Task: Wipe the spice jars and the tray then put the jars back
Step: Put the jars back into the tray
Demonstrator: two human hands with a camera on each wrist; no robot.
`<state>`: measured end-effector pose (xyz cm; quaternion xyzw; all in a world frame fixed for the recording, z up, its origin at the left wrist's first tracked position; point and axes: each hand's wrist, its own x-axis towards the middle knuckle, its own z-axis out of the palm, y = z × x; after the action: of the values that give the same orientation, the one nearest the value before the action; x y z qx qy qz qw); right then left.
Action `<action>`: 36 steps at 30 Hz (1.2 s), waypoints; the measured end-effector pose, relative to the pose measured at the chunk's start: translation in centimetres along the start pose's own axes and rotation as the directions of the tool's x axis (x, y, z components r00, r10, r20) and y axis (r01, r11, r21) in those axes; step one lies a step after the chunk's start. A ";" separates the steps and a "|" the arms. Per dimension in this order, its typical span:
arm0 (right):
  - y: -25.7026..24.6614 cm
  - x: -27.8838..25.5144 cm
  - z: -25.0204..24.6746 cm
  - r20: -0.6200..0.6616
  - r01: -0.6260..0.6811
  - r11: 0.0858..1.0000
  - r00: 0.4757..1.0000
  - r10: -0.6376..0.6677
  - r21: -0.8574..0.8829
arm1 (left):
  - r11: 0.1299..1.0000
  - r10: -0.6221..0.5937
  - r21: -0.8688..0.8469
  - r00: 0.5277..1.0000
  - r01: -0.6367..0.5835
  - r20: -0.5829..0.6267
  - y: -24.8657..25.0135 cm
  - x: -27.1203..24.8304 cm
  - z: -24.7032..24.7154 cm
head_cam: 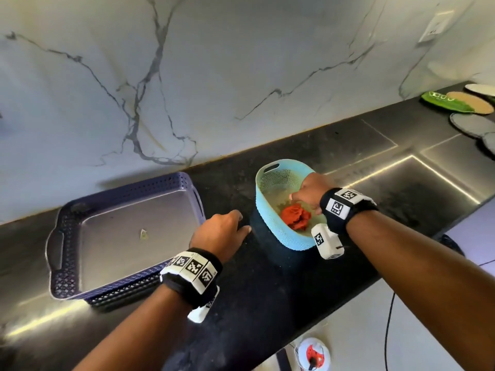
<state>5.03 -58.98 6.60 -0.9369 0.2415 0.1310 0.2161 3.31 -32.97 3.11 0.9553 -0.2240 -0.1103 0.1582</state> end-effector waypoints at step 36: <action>-48.5 -33.1 32.8 0.538 0.998 -0.059 -0.054 -0.841 0.009 | 0.259 -0.964 -0.342 0.223 0.903 -0.141 -31.6 -45.6 -6.1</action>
<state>-3.00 7.79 6.14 -0.8029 -0.5648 0.1665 0.0927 -22.49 16.57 4.00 0.8797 0.4367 -0.0455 0.1827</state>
